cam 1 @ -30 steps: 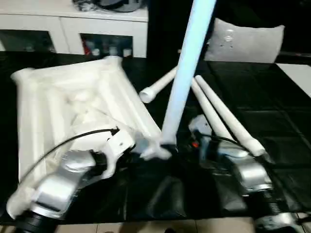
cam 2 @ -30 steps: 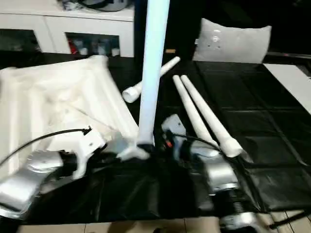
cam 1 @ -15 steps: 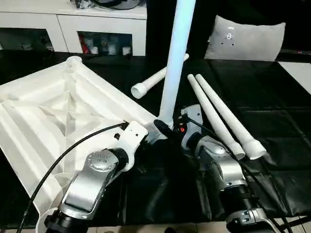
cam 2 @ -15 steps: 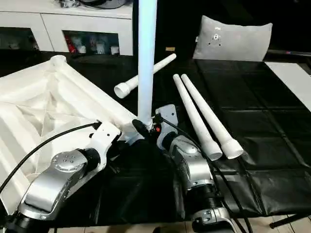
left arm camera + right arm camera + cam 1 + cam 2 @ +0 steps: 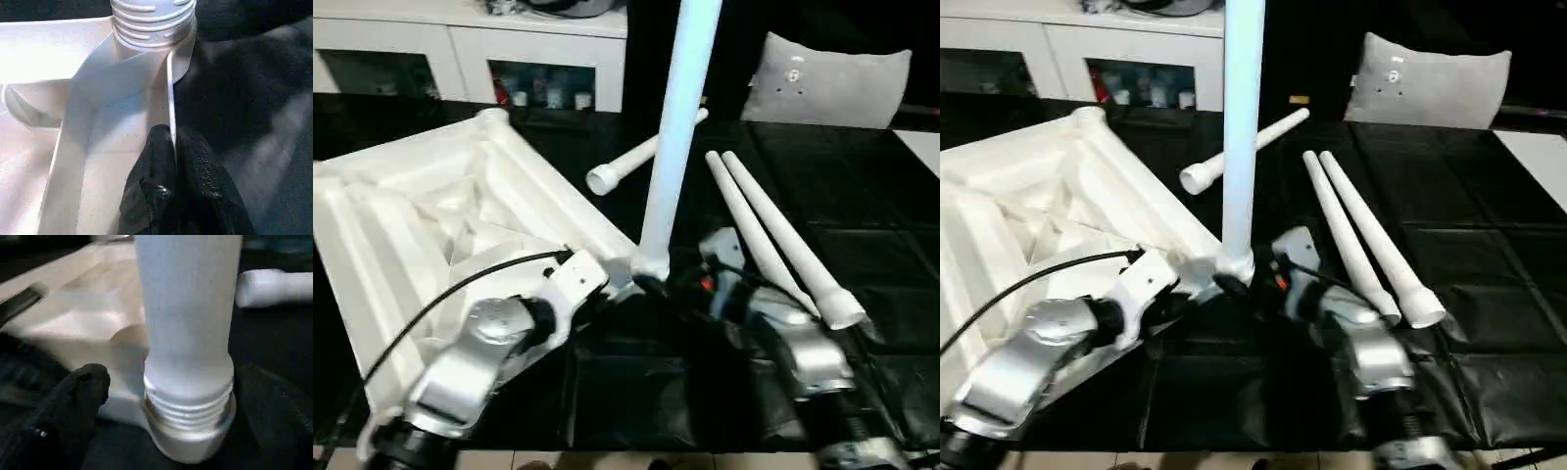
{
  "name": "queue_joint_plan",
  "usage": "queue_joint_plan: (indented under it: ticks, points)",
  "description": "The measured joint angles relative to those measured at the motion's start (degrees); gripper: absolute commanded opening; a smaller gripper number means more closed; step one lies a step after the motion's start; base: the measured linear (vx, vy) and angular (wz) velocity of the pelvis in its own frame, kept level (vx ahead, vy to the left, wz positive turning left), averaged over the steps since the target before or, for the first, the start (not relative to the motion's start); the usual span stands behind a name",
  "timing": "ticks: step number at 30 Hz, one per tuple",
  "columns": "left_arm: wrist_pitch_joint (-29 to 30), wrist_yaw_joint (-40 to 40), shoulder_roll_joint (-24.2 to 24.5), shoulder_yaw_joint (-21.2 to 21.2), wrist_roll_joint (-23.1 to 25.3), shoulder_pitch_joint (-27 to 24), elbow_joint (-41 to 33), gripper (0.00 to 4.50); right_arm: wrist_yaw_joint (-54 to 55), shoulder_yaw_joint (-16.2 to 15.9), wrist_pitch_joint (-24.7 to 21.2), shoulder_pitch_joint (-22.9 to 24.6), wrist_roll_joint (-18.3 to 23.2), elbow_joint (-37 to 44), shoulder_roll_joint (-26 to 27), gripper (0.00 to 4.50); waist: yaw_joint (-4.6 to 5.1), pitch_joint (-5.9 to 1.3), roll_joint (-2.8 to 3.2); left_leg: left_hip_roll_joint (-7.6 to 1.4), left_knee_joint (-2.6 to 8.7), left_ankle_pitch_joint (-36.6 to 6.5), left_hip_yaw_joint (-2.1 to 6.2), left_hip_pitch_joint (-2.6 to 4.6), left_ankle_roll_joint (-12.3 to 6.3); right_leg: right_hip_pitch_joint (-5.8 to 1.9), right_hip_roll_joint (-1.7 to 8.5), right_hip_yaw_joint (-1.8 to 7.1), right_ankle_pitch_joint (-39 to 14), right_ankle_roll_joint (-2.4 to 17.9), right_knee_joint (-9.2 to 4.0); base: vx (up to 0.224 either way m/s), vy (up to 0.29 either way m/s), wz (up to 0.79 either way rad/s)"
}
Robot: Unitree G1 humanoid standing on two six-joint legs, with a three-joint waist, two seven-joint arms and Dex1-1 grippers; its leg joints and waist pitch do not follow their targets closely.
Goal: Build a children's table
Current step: Rotate leg to tighten
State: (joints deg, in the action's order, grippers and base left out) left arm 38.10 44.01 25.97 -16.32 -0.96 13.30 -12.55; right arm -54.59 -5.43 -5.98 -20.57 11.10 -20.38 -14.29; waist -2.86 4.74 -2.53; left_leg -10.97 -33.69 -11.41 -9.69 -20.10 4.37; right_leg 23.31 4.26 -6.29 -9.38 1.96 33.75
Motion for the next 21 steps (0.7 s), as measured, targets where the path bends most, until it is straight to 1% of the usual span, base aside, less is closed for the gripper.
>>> queue_joint_plan:
  ticks: [2,3,6,9,14,16,18,21]
  points:
    - [-1.5,2.8,2.9,-0.1,-1.2,-0.2,0.0,0.00,-4.5,-0.3,1.3,-0.2,0.3,0.1,-2.8,4.44,-0.34,0.00,0.00,0.00,0.00,0.0,0.00,0.01,0.00,0.00,0.00,0.00,0.0,0.0,0.03,0.000,0.000,0.00]
    - [-1.9,3.6,3.6,-0.1,-1.4,-0.2,0.0,0.00,-5.7,-0.4,1.7,-0.3,0.3,0.1,-3.3,4.44,-0.45,0.00,0.00,-0.01,0.00,0.0,0.00,0.01,0.00,0.00,0.00,0.00,0.0,0.0,0.06,0.000,0.000,0.00]
    - [-3.4,7.2,6.0,-0.1,-1.9,-0.3,0.0,0.00,-10.4,-2.0,3.5,-1.8,0.3,-0.2,-5.1,4.44,-0.51,0.00,0.00,-0.02,-0.04,0.0,0.00,0.01,0.00,0.00,0.00,0.00,0.0,0.0,0.12,0.000,0.000,0.00]
    - [-4.8,10.3,7.9,-0.1,-2.7,-0.6,0.0,0.00,-12.8,-2.5,4.4,-3.0,0.3,-0.2,-6.1,4.44,-0.76,0.00,-0.01,-0.02,-0.08,0.0,0.00,0.03,0.00,-0.01,0.01,0.00,0.0,0.0,0.14,0.000,0.000,0.00]
    - [-7.9,15.7,12.0,-0.4,-4.5,-1.2,0.0,0.00,-17.4,-5.2,6.7,-4.7,0.0,-2.6,-6.8,4.44,-0.79,0.01,-0.06,-0.02,-0.11,0.0,0.00,0.01,0.00,-0.01,0.03,0.00,0.0,0.0,0.18,0.000,0.000,0.00]
    - [-8.2,16.9,12.5,-0.5,-4.9,-1.3,0.0,0.00,-18.4,-5.8,7.1,-4.9,-0.3,-3.3,-6.8,4.19,-0.82,0.01,-0.06,-0.01,-0.14,0.0,0.00,0.01,0.00,-0.01,0.04,0.00,0.0,0.0,0.20,0.000,0.000,0.00]
    - [-8.5,18.1,12.9,-0.8,-5.1,-1.3,0.0,0.00,-19.9,-6.4,8.0,-5.6,-0.3,-4.7,-6.5,4.08,-0.67,0.01,-0.06,-0.02,-0.17,0.0,-0.01,0.02,0.00,-0.01,0.04,0.02,0.0,0.0,0.23,0.000,0.000,0.00]
    - [-8.7,18.3,13.1,-0.9,-5.1,-1.3,0.0,0.00,-21.3,-6.6,8.4,-6.3,-0.3,-5.3,-6.6,3.74,-0.58,0.01,-0.07,-0.02,-0.19,0.0,-0.01,0.01,0.00,-0.02,0.04,0.02,0.0,0.0,0.29,0.000,0.000,0.00]
